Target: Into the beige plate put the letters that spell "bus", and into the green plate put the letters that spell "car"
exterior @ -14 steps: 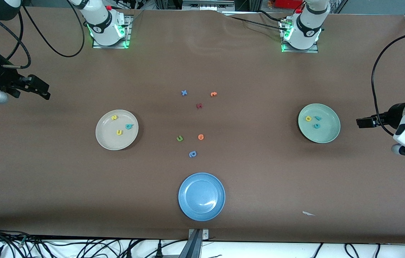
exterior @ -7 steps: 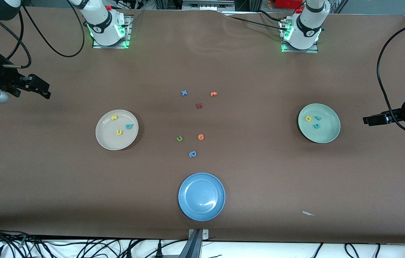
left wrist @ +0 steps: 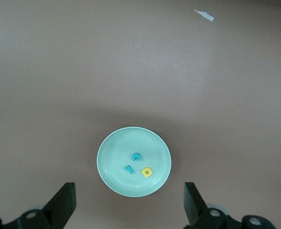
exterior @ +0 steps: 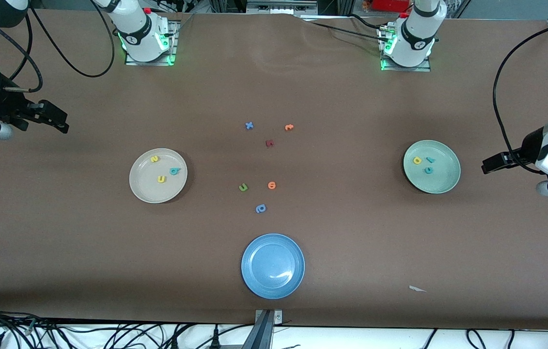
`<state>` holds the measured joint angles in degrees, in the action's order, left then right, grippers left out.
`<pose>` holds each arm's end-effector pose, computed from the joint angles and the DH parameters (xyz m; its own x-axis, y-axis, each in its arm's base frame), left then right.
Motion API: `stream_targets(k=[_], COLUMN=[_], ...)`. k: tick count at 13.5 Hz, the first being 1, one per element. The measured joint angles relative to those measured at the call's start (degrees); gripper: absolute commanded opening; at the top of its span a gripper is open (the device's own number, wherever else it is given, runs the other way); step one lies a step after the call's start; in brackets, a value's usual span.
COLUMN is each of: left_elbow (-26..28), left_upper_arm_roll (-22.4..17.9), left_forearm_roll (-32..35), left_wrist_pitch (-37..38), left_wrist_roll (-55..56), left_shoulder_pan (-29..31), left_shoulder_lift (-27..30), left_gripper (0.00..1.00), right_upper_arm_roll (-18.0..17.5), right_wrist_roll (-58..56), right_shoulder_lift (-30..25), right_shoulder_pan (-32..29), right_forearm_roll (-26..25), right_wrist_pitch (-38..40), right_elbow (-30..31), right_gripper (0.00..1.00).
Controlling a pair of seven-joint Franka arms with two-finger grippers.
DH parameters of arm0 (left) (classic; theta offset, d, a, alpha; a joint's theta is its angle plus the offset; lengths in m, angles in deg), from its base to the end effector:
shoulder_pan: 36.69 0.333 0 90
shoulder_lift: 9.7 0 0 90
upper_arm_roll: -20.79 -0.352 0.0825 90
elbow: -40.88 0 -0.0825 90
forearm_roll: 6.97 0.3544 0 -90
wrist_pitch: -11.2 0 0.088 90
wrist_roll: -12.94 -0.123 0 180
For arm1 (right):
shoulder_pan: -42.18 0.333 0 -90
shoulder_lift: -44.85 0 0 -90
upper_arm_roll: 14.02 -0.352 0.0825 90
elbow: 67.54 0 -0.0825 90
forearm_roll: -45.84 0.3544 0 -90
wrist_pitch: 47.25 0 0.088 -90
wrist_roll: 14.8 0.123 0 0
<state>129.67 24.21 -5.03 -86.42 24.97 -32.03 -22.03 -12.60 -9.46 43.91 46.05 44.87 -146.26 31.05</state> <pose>0.5994 0.0202 0.5439 0.9726 0.2257 -0.0551 0.2241 -0.9740 -0.0327 0.5294 0.0207 0.6000 0.9985 -0.0478 0.0251 -0.0481 -0.9987 0.0141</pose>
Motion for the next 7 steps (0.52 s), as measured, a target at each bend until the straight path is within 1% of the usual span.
stream_targets(k=[7], left_elbow=[1.0], left_upper_arm_roll=[0.0], left_forearm_roll=[-0.6], left_wrist_pitch=[-0.2], left_wrist_roll=[0.0], left_shoulder_pan=[0.1], left_shoulder_lift=[0.4], left_gripper=[0.99], right_upper_arm_roll=[0.0], right_wrist_roll=[0.0], right_shoulder_lift=[0.0], right_shoulder_pan=[0.0], right_forearm_roll=[0.0], right_wrist_pitch=[0.1], right_elbow=[0.0], right_gripper=[1.0])
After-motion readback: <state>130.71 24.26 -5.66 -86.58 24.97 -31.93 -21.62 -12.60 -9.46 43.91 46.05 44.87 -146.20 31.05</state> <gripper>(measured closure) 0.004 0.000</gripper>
